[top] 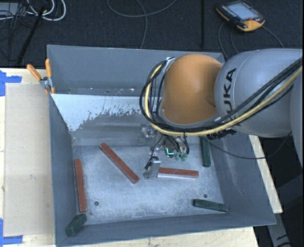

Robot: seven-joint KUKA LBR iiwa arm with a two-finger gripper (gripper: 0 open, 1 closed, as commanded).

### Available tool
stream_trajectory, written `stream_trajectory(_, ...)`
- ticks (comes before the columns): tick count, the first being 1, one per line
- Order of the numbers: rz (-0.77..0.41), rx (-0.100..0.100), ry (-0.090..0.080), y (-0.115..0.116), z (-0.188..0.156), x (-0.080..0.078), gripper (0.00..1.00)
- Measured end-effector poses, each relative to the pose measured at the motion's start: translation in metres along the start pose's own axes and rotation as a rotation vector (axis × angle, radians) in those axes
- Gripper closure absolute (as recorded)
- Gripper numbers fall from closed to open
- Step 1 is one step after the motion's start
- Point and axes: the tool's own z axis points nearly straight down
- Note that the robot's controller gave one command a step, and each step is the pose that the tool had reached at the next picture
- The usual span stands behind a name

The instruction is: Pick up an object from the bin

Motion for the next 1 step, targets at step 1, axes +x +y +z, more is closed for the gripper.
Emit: stream_trajectory(1,0.002,-0.001,-0.007,-0.0004,-0.0042,-0.0016,0.0)
